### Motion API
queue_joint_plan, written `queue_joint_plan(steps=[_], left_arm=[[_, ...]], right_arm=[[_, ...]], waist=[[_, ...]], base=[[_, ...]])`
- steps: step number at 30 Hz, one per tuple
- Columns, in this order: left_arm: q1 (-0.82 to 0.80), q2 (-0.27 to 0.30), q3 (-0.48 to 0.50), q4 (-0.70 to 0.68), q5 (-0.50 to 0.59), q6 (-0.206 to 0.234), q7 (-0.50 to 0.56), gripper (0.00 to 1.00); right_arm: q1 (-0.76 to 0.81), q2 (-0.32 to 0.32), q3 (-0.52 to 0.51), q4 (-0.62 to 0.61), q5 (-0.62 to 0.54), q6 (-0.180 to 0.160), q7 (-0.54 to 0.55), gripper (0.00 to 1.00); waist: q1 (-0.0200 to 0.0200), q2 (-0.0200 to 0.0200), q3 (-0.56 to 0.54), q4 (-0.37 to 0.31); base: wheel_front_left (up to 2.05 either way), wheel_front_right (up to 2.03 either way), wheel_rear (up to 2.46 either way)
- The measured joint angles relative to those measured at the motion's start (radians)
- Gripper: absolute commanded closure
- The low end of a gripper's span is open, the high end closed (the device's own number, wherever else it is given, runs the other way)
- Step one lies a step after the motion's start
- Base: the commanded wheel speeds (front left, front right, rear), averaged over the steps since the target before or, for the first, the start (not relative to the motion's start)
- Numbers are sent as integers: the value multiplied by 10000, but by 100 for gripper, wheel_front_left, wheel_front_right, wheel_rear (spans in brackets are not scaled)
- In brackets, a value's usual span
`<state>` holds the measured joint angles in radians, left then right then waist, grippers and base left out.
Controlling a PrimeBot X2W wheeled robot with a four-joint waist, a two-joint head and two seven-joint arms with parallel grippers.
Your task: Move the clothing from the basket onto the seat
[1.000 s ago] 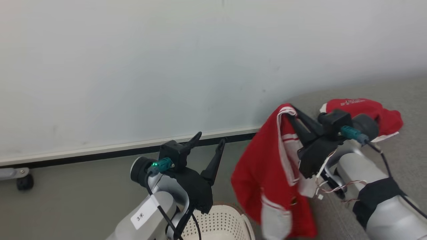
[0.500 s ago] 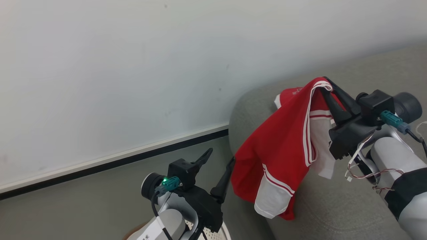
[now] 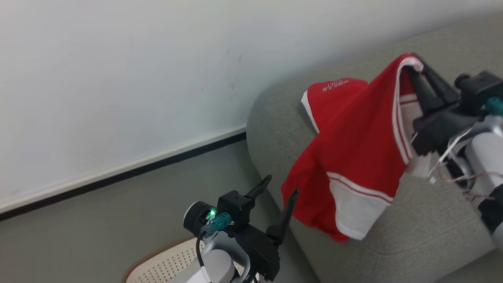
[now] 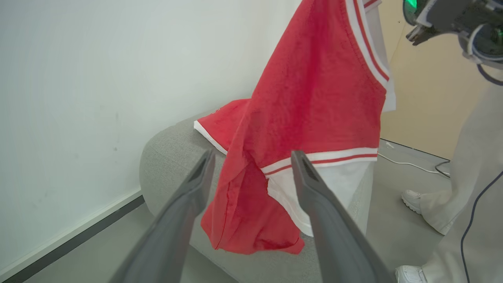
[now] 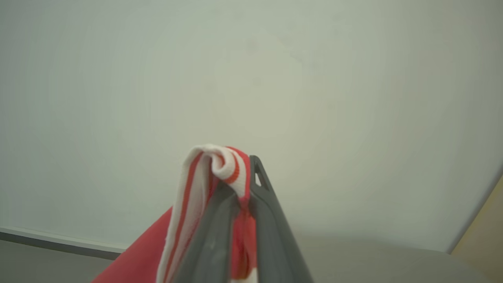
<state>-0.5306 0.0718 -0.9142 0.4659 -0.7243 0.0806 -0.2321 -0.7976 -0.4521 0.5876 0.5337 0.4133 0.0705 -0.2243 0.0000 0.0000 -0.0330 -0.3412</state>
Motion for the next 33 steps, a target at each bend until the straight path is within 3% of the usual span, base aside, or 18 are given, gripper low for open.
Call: queue_joint_plan(steps=[13,22,28,33], left_arm=[[-700,301,-305,-779,700,81,132,0],[-1247,826,-288,-1615,1214,163,211,0],[-1658,882,-288,-2211,1636,178,299,0],[-1997,1028,-261,-2577,1831,253,435,0]], right_arm=[[-3798,-1367,-1285,190,-4,-13,1022,100],[-5220,-2456,-2086,1022,-4,-380,1542,100],[-5032,-2439,-2477,1931,314,-755,1618,100],[-4468,-1762,-2435,2491,464,-941,1605,100]], waist=[[1,1,1499,746],[2,1,2791,1319],[2,2,3713,1541],[3,2,4487,1647]], base=[[0,0,0],[0,0,0],[0,0,0],[0,0,0]])
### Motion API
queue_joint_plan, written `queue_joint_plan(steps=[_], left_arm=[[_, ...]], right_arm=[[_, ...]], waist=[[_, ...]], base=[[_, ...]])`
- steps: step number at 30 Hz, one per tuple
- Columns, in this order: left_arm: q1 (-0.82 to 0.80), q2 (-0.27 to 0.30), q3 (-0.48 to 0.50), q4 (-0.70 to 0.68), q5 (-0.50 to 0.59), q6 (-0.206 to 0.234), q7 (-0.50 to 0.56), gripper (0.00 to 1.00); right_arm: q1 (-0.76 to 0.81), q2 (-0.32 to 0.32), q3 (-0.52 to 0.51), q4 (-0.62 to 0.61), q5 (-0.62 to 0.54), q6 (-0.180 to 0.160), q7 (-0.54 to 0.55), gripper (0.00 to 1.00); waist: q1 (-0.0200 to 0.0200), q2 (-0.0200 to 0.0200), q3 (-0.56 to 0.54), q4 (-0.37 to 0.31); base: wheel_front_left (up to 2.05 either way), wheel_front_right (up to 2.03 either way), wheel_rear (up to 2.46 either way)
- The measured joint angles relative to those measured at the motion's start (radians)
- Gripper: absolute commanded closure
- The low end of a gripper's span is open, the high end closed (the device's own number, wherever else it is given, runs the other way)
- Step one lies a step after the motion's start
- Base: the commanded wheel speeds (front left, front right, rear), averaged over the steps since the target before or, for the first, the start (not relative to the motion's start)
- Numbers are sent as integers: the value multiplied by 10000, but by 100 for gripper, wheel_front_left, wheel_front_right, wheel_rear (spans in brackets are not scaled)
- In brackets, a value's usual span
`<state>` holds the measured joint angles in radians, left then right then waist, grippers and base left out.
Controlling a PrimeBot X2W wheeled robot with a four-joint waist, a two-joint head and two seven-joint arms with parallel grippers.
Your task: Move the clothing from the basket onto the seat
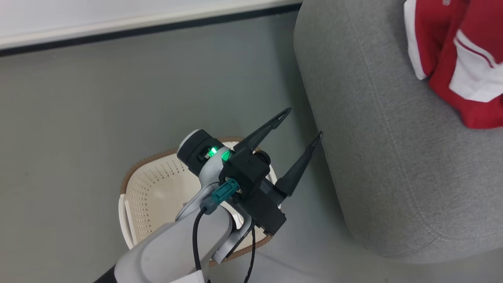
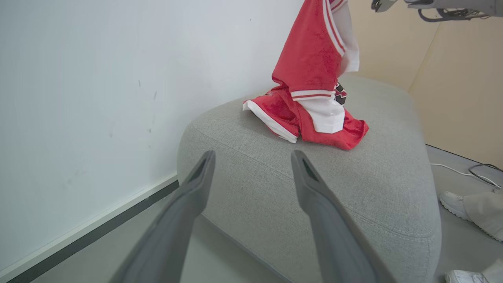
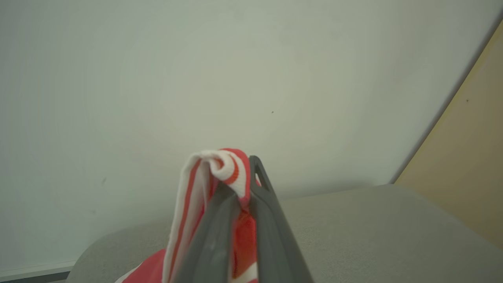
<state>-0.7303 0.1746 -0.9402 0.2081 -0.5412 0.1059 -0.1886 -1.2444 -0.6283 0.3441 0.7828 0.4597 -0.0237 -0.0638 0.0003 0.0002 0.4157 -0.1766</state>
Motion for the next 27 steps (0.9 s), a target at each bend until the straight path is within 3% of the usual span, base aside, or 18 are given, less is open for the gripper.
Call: queue_joint_plan(steps=[9,16,17,19,21,27], left_arm=[[-366,224,48,8,364,10,109,0],[-374,462,86,77,414,46,111,0],[-374,460,86,75,414,50,109,0],[-373,454,86,86,414,52,109,0],[-370,454,86,136,412,50,104,0],[-325,430,303,391,318,52,-27,0]], right_arm=[[583,922,222,1183,84,-128,-502,100],[740,1450,337,1960,86,-50,-1080,100],[740,1459,370,2015,86,-6,-1158,77],[740,1482,433,2127,84,81,-1313,52],[742,1547,437,2236,86,194,-1436,0],[897,1703,602,2380,77,573,-1668,0]], waist=[[0,1,1168,34],[-3,0,1421,-191],[-3,-1,1412,-233],[-3,-1,1375,-310],[-3,0,1299,-369],[-3,-1,922,-530]], base=[[0,0,0],[0,0,0],[0,0,0],[0,0,0],[0,0,0],[0,0,0]])
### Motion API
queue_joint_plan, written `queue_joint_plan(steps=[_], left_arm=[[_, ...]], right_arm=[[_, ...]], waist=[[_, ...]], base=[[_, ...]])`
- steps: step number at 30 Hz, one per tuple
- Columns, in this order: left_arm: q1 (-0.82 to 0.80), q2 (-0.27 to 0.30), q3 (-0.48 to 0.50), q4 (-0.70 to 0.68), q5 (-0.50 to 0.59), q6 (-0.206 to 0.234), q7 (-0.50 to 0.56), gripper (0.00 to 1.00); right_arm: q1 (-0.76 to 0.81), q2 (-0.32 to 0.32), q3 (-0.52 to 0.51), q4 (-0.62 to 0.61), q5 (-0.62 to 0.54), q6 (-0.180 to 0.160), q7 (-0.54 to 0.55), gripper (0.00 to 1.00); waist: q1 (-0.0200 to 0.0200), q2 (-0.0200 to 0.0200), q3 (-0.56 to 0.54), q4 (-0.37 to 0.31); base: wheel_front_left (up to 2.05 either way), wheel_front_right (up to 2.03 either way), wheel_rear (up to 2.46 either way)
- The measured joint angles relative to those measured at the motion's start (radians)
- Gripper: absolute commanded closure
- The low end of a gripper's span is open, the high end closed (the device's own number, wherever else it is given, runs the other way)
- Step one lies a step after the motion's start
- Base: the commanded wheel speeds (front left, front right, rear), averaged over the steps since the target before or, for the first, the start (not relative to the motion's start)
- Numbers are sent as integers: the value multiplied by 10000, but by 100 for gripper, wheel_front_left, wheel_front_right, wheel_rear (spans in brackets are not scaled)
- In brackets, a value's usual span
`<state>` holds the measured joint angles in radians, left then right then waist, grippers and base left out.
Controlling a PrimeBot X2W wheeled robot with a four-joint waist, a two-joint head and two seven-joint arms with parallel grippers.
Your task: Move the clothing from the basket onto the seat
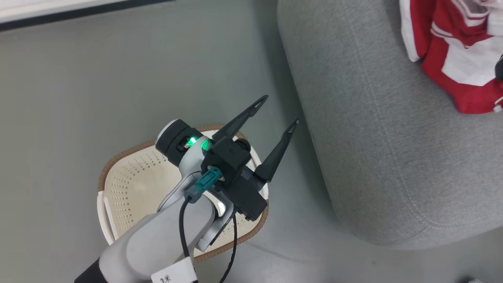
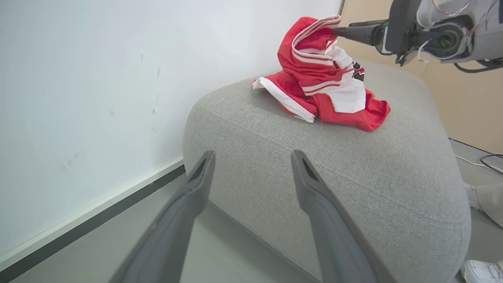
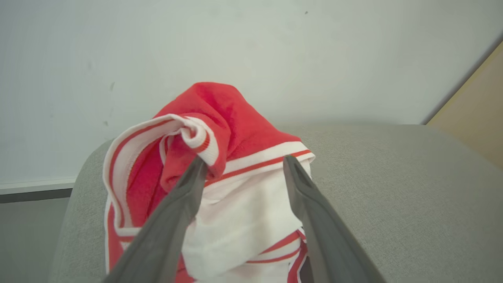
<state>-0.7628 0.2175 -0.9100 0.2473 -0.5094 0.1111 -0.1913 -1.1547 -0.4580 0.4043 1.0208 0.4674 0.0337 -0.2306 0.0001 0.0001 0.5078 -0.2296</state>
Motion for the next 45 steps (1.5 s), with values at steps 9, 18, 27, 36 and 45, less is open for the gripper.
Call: queue_joint_plan(steps=[9,18,27,36,45], left_arm=[[438,-186,504,886,-548,35,-219,0],[1047,-349,1095,1664,-1022,48,-407,0],[2198,-364,1885,2209,-1384,123,-525,0],[3825,96,2947,2182,-1758,132,-583,0],[5353,253,4537,1664,-1712,132,-585,0]], right_arm=[[731,307,336,174,-174,316,-100,0],[1694,669,420,121,-176,458,-184,0],[3360,1141,288,-280,79,462,-186,0],[4877,1676,405,-1668,84,418,-188,0],[6349,2061,454,-3524,-117,-102,-188,0]], waist=[[-2,-1,-960,-161],[-3,-2,-2052,-96],[-3,-3,-3305,349],[-2,-2,-4351,1119],[-2,-3,-5081,1747]], base=[[0,0,0],[0,0,0],[0,0,0],[0,0,0],[0,0,0]])
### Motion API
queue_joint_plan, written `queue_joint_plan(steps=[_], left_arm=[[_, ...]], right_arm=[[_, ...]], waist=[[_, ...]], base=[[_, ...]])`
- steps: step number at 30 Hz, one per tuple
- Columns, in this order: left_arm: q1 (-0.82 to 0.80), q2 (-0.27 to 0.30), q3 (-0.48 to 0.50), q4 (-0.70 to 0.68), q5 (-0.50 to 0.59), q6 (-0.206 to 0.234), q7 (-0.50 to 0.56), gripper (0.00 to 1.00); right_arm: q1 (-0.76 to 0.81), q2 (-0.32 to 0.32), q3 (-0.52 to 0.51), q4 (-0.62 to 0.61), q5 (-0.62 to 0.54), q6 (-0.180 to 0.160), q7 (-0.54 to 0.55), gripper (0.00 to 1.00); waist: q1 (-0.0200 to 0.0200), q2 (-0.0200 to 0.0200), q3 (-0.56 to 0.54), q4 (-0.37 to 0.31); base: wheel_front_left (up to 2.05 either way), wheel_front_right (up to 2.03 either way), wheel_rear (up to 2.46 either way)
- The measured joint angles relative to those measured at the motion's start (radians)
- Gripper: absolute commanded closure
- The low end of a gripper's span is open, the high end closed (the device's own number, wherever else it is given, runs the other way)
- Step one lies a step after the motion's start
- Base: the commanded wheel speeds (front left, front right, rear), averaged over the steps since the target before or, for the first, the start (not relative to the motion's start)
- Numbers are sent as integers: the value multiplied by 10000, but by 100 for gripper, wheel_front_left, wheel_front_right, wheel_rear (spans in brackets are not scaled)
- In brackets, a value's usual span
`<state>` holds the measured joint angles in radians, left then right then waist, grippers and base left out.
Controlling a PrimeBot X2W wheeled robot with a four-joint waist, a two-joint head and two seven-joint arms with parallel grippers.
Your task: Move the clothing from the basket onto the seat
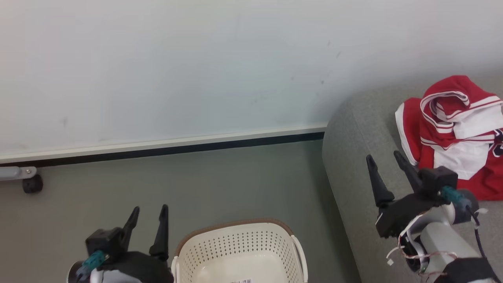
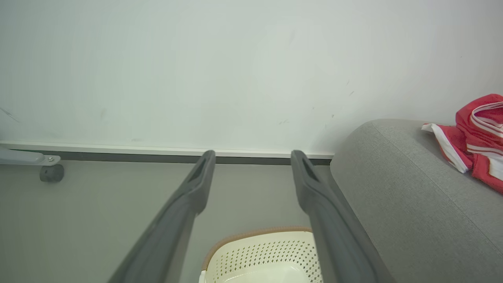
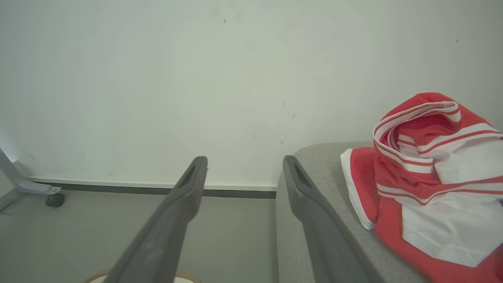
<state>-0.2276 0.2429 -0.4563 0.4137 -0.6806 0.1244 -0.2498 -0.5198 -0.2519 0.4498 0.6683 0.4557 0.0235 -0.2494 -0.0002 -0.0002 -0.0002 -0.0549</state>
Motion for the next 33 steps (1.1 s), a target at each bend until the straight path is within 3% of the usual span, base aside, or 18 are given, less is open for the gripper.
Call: queue_joint_plan(steps=[9,17,33], left_arm=[[1472,-8,1404,-1007,777,0,0,0],[2455,-357,2082,-1791,1413,2,0,0],[3411,-646,2915,-2987,2274,2,0,0]], right_arm=[[1675,79,-40,-2015,-272,-660,0,0],[3417,65,-474,-3731,-284,-1129,0,0],[5181,67,-1264,-5781,-800,-1394,-2,0]], waist=[[0,0,-345,339],[2,1,-454,521],[1,2,-555,591]], base=[[0,0,0],[0,0,0],[0,0,0]])
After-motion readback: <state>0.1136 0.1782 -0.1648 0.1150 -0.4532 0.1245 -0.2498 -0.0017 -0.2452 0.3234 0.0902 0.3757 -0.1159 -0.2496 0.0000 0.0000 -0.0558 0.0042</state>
